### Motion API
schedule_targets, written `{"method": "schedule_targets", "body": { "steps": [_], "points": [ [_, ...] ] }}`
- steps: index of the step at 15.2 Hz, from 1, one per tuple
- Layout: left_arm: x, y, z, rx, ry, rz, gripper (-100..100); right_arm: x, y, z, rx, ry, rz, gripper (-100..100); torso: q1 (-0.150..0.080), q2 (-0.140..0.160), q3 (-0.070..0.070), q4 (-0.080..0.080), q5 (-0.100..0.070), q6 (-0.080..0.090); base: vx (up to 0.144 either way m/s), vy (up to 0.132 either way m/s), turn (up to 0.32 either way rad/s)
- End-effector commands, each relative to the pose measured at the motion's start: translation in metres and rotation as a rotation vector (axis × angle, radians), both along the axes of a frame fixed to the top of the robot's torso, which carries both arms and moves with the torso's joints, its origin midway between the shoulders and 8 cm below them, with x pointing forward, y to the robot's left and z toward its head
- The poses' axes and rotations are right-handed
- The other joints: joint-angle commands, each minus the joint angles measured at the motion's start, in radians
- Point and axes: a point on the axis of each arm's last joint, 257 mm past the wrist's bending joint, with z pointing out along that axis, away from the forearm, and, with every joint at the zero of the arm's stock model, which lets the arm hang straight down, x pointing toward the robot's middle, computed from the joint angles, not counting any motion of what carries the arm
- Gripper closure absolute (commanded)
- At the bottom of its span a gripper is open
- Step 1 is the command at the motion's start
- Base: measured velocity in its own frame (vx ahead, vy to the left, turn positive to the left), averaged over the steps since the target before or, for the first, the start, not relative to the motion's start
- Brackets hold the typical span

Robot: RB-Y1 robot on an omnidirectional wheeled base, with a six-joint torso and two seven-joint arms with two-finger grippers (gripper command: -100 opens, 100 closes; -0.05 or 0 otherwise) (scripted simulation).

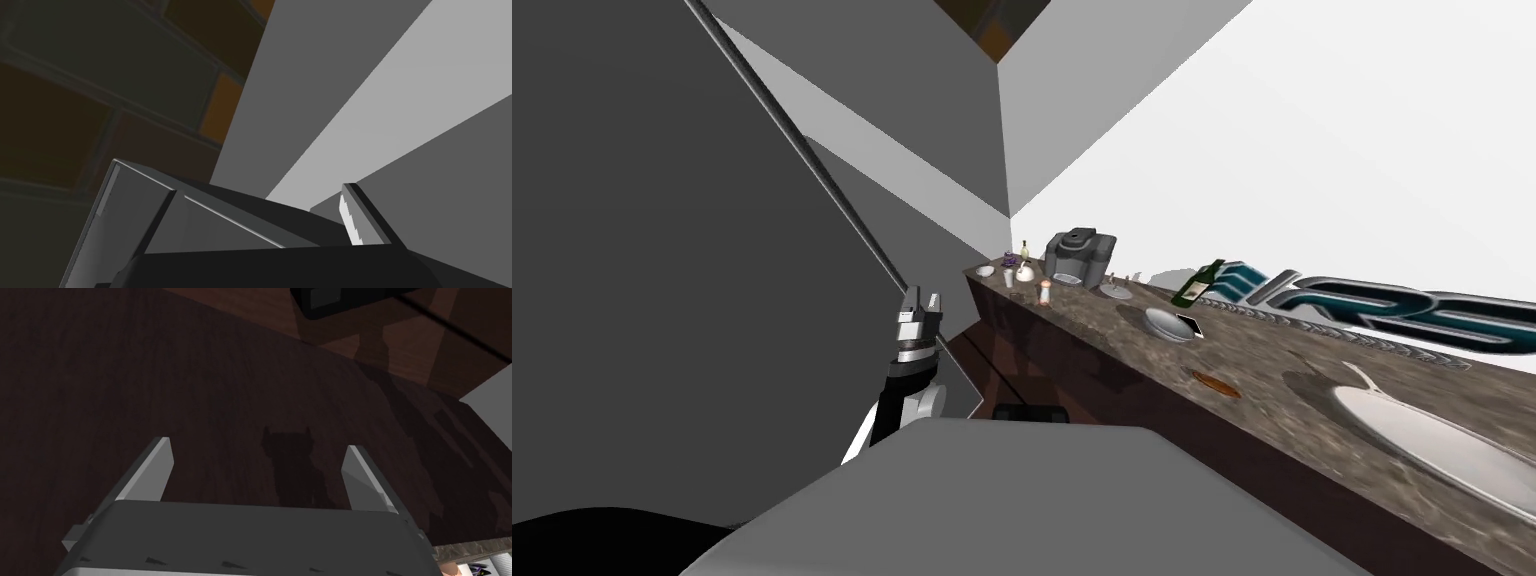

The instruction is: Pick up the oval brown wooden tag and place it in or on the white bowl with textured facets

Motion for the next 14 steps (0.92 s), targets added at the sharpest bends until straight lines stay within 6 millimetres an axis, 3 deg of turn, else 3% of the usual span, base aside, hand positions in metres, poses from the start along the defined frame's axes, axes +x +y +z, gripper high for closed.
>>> {"method": "schedule_targets", "body": {
  "steps": [1, 2, 5, 6, 7, 8, 9, 11, 12, 14],
  "points": [
    [0.000, 0.000, 0.000, 0.000, 0.000, 0.000, 0, -0.012, -0.016, 0.004, -0.034, 0.045, 0.034, -100, 0.000, 0.000, 0.000, 0.000, 0.000, 0.000, 0.084, -0.016, 0.181],
    [0.000, 0.000, 0.000, 0.000, 0.000, 0.000, 0, -0.028, -0.033, 0.010, -0.068, 0.090, 0.059, -100, -0.001, 0.000, 0.000, 0.000, 0.000, 0.000, 0.089, -0.022, 0.249],
    [0.000, 0.000, 0.000, 0.000, 0.000, 0.000, 0, -0.037, -0.055, 0.019, -0.108, 0.139, 0.106, -100, -0.002, -0.002, -0.001, 0.000, 0.000, 0.000, 0.093, -0.030, 0.180],
    [0.000, 0.000, 0.000, 0.000, 0.000, 0.000, 0, -0.046, -0.073, 0.027, -0.141, 0.178, 0.135, -100, -0.002, -0.002, -0.001, -0.001, 0.000, 0.000, 0.101, -0.031, 0.236],
    [0.000, 0.000, 0.000, 0.000, 0.000, 0.000, 0, -0.045, -0.074, 0.027, -0.143, 0.179, 0.141, -100, -0.002, -0.003, -0.002, -0.001, 0.000, 0.000, 0.097, -0.032, 0.181],
    [0.000, 0.000, 0.000, 0.000, 0.000, 0.000, 0, -0.051, -0.091, 0.036, -0.175, 0.216, 0.175, -100, -0.002, -0.003, -0.002, -0.001, -0.001, 0.000, 0.100, -0.041, 0.204],
    [0.000, 0.000, 0.000, 0.000, 0.000, 0.000, 0, -0.051, -0.091, 0.036, -0.175, 0.216, 0.175, -100, -0.002, -0.003, -0.002, -0.001, 0.000, 0.000, 0.093, -0.048, 0.153],
    [0.000, 0.000, 0.000, 0.000, 0.000, 0.000, 0, -0.058, -0.121, 0.052, -0.230, 0.274, 0.232, -100, -0.002, -0.003, -0.002, -0.001, -0.001, 0.000, 0.116, -0.028, 0.232],
    [0.000, 0.000, 0.000, 0.000, 0.000, 0.000, 0, -0.056, -0.123, 0.052, -0.232, 0.275, 0.239, -100, -0.001, -0.005, -0.003, -0.001, 0.000, -0.001, 0.122, -0.027, 0.213],
    [0.000, 0.000, 0.000, 0.000, 0.000, 0.000, 0, -0.055, -0.147, 0.067, -0.277, 0.318, 0.296, -100, -0.001, -0.005, -0.003, -0.001, 0.000, 0.000, 0.126, -0.037, 0.205]
  ]
}}
